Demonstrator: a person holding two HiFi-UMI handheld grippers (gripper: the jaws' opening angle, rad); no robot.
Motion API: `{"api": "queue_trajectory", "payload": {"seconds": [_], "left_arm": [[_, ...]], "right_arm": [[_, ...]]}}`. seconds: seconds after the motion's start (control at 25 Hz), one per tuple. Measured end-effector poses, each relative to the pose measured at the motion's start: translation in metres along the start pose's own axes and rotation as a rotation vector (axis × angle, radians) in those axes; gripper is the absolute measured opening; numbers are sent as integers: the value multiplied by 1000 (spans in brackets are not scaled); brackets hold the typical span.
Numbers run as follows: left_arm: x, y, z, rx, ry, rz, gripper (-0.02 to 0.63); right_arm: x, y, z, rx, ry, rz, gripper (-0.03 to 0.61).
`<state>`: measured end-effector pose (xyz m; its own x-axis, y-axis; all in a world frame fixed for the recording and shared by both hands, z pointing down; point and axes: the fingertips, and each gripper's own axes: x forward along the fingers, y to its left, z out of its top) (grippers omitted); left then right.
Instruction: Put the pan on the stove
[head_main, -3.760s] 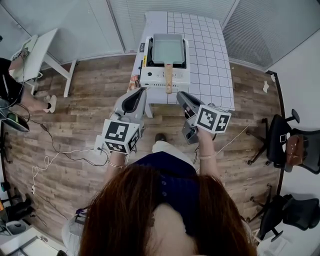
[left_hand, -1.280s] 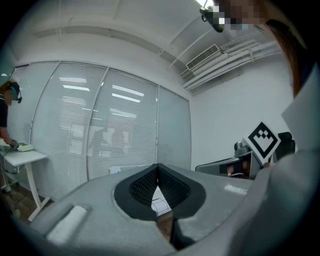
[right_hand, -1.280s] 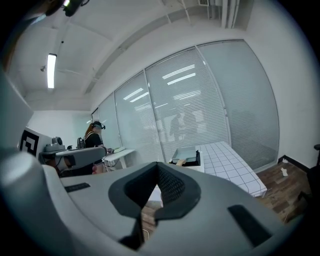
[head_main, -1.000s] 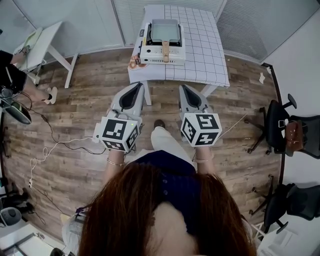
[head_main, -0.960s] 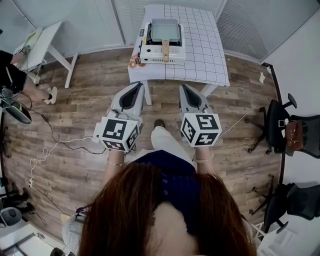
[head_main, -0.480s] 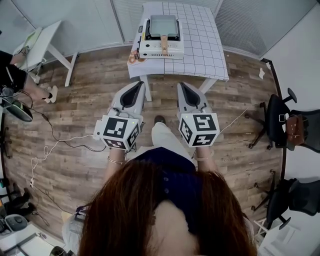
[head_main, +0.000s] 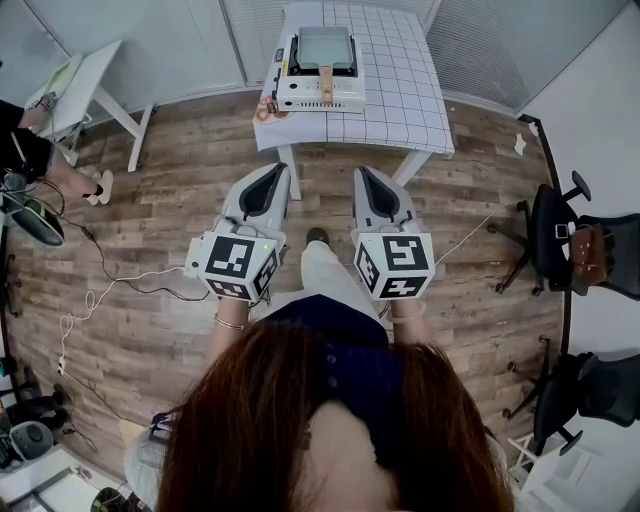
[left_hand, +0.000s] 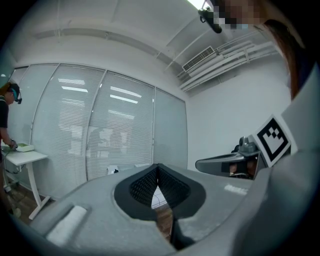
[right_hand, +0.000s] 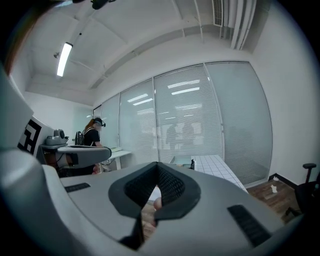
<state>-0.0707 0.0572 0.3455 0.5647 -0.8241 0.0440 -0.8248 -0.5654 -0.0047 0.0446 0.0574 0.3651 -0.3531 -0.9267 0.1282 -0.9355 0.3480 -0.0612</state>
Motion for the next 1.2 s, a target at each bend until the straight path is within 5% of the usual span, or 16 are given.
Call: {"api": "queue_trajectory", "payload": {"seconds": [1.2], "left_arm": [[-2,-6,-5,-20,-7,-11,10]], "right_arm": [[-7,2,-1,-24,0,-13,9]]}}
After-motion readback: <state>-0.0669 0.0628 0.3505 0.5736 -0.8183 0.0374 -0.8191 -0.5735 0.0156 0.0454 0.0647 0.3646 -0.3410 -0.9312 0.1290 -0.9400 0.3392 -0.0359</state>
